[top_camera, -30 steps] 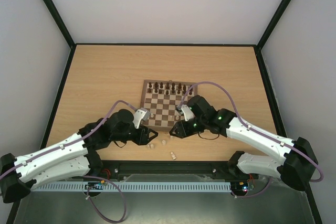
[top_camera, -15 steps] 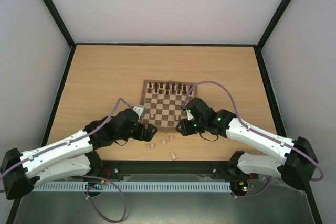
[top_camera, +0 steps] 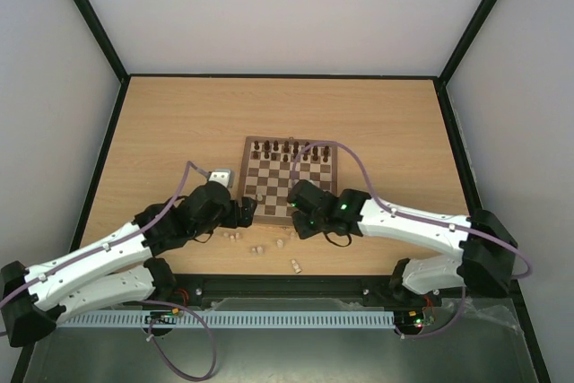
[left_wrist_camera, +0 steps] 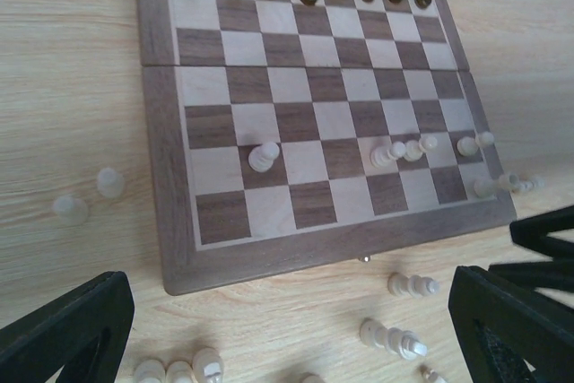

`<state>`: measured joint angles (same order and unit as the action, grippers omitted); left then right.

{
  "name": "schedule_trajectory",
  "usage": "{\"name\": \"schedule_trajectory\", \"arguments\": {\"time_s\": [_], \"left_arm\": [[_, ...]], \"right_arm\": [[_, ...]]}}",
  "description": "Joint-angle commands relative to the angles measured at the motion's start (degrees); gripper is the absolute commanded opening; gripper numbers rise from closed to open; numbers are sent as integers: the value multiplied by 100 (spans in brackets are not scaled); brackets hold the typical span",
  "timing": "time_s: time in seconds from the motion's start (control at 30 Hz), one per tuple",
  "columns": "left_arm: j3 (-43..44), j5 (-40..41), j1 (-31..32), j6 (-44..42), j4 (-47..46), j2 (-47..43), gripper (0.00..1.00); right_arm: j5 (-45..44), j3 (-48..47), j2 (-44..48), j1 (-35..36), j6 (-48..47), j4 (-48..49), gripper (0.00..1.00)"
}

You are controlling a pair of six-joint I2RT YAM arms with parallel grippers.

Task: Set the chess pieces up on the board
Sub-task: Pick up the chess piece at the center of the board.

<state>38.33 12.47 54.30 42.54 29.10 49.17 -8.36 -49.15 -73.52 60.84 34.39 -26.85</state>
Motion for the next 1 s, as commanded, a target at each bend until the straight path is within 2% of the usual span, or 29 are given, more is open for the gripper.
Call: {"name": "schedule_trajectory", "arguments": {"time_s": [0.0,0.37,0.97], "left_arm": [[166,448,-47,149,223,-262,99],[121,338,-51,131,188,-231,99],[107,313,-51,124,166,-198,99]], "right_arm": [[-647,-333,-395,278,179,-474,39],[-622,-591,-1297,590,173,-511,36],[-384,-563,-1675,640,92,-227,34]]}}
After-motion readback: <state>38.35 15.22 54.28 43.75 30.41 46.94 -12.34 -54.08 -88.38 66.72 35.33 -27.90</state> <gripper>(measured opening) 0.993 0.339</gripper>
